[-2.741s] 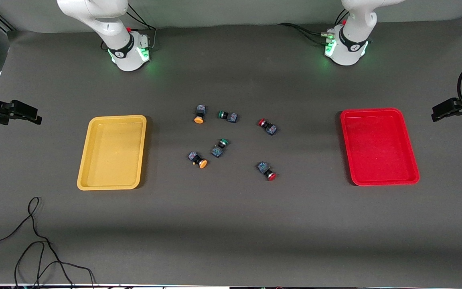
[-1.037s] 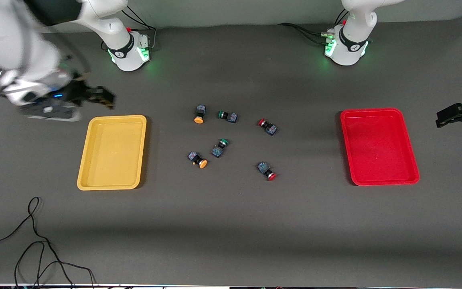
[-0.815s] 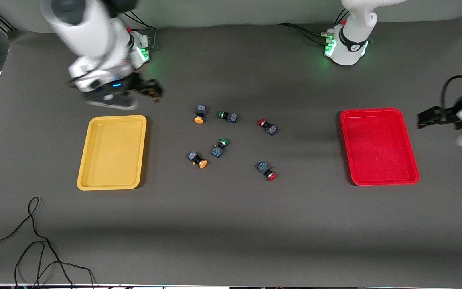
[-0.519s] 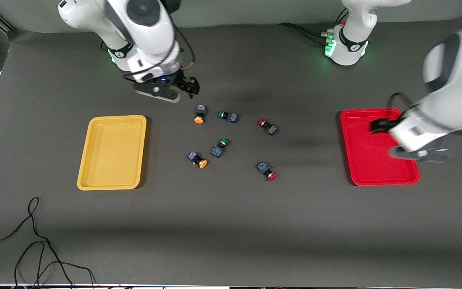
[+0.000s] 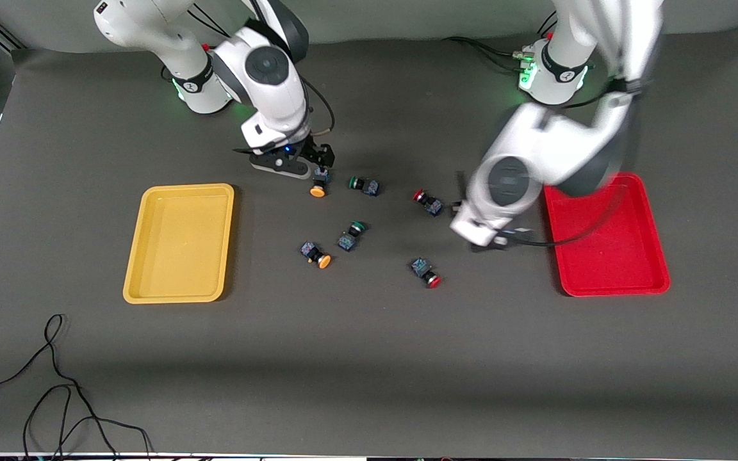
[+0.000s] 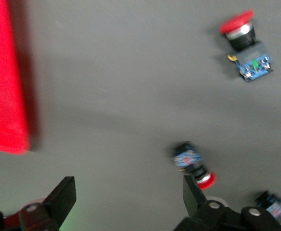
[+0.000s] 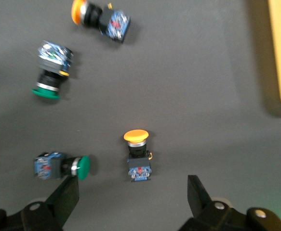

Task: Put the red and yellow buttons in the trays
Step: 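Reach a yellow button with the right gripper while the left gripper reaches red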

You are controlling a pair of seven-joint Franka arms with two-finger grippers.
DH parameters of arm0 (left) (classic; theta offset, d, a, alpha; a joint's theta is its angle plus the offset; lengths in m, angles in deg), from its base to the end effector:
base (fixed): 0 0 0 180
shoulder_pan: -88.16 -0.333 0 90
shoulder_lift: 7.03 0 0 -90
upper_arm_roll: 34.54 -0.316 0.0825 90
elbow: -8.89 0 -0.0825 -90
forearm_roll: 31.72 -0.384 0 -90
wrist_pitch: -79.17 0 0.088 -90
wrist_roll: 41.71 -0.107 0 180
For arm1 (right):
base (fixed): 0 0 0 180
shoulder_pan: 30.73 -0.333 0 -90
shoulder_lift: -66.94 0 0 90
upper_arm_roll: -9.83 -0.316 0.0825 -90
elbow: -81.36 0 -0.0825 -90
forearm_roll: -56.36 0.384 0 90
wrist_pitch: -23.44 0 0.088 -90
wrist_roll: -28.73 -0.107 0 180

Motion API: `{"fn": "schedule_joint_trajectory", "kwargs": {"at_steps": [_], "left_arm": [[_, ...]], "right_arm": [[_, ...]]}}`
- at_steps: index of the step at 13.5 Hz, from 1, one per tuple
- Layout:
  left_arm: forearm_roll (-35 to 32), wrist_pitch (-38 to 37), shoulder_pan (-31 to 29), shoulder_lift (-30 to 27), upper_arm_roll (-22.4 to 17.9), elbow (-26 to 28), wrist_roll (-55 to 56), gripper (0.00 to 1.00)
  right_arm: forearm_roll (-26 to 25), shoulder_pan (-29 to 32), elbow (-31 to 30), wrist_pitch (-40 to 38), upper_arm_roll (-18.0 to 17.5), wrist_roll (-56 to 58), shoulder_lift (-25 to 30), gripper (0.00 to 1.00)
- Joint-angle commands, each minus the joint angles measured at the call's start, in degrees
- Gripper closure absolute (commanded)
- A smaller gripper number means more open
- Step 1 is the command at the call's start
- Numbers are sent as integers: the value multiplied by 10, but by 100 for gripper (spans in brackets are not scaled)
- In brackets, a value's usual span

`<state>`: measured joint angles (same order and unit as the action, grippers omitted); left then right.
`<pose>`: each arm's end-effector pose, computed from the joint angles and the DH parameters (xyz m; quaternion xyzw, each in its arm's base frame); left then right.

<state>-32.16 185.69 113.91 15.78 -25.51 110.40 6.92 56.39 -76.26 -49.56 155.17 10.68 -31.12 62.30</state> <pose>0.5078 -0.3440 0.3179 -0.9808 -0.1188 0.1320 0.0807 0.3670 0.3630 0.3122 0.9907 -0.1321 -0.0201 0.0267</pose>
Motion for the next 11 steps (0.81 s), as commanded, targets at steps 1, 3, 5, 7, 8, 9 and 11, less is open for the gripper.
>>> {"fn": "schedule_joint_trajectory", "kwargs": {"at_steps": [1,3,5,7,8,9,11], "left_arm": [[11,60,22,47,-11,10,90,2],[42,123,24,60,-10,47,106,3],[56,179,30,68,-9,79,131,4],[56,187,50,84,-9,80,163,6],[56,188,57,85,-9,80,169,7],[57,193,61,85,-9,85,175,8],[57,207,70,83,-9,101,183,17]], "right_arm": [[3,-26,-4,46,7,-9,-42,0],[3,-29,-23,100,7,-9,-68,0],[3,-40,-35,139,7,-8,-86,0],[3,-40,-41,172,7,-8,-111,0],[3,-40,-41,182,7,-8,-121,0],[3,-40,-41,187,7,-8,-131,0],[3,-40,-41,199,7,-9,-149,0]]}}
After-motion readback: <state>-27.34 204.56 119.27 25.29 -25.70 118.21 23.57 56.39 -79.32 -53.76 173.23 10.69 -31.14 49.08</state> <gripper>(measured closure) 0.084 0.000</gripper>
